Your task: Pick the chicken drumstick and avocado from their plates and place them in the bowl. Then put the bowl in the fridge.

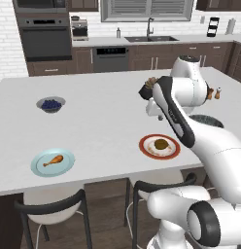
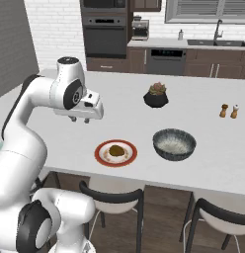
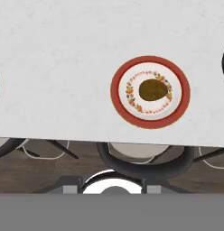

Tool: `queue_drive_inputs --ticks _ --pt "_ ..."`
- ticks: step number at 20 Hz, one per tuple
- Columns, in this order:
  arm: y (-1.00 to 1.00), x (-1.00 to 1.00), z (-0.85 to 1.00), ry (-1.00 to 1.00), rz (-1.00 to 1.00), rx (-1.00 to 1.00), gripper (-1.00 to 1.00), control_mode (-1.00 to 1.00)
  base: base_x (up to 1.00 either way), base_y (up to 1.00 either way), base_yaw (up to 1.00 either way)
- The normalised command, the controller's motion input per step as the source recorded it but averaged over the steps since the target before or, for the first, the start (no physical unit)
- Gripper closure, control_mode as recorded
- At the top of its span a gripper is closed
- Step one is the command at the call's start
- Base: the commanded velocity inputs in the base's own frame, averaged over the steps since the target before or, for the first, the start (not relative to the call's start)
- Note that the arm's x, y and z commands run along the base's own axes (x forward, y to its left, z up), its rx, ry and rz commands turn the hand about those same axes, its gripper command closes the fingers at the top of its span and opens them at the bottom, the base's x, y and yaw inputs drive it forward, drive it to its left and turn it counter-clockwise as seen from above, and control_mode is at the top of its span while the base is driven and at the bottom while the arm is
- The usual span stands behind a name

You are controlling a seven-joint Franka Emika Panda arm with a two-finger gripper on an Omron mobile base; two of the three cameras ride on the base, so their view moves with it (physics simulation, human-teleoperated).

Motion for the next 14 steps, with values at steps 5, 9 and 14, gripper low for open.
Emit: queue_drive_inputs --ticks 5,9,14 --pt "-0.25 0.16 -0.27 0.03 0.16 0.01 -1.0 -1.0 0.0 0.0 0.0" --pt "-0.76 0.6 -0.66 0.1 0.41 0.0 -1.0 -1.0 0.0 0.0 0.0" --pt "-0.36 0.83 -0.53 0.07 0.34 0.0 -1.0 -1.0 0.0 0.0 0.0"
